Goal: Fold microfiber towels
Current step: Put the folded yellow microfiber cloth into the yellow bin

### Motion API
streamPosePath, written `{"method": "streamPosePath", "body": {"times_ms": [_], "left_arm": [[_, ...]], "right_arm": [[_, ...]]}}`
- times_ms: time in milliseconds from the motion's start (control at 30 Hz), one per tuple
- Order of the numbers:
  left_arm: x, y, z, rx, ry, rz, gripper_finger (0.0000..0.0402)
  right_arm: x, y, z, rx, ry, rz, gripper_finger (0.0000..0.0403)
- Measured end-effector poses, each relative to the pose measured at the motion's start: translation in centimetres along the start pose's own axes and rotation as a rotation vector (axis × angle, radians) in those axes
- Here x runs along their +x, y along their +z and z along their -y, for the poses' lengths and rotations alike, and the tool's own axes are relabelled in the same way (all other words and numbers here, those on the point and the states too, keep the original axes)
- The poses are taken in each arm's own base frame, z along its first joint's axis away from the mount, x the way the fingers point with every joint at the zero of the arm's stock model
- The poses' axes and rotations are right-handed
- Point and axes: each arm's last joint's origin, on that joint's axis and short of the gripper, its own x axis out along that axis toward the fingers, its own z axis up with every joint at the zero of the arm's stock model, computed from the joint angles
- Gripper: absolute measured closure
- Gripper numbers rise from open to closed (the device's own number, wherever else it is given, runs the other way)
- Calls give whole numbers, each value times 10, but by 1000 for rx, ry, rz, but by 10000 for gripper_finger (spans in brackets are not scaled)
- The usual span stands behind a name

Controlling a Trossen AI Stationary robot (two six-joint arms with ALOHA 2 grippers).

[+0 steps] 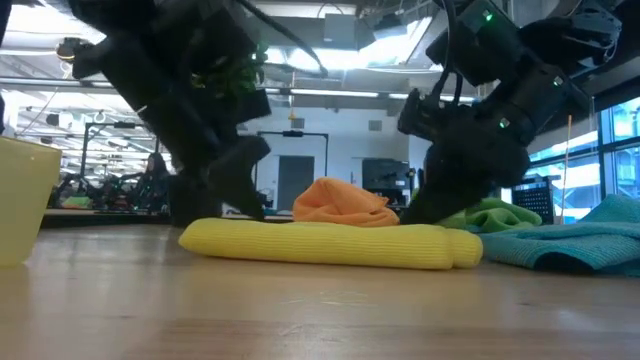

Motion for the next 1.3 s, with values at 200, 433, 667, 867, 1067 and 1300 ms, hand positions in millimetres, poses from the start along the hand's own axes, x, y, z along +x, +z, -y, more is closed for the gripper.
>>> {"method": "streamPosePath", "body": {"times_ms": [200,433,667,867,1067,1300], "left_arm": [[-25,13,1,-10,-53,72,319],[-64,12,29,82,-191,261,319],[-97,-17,47,150,-293,519,319],[-103,-35,40,94,-534,590,319],[-108,-42,40,86,-598,598,319],[-114,-45,42,86,-626,604,319]], "right_arm": [[-11,12,-2,-14,23,51,240],[-22,23,-13,-71,101,159,240],[-34,34,-40,-198,314,334,240],[-43,38,-55,-210,405,432,240],[-51,34,-71,-229,456,460,240],[-57,29,-83,-252,472,480,240]]}}
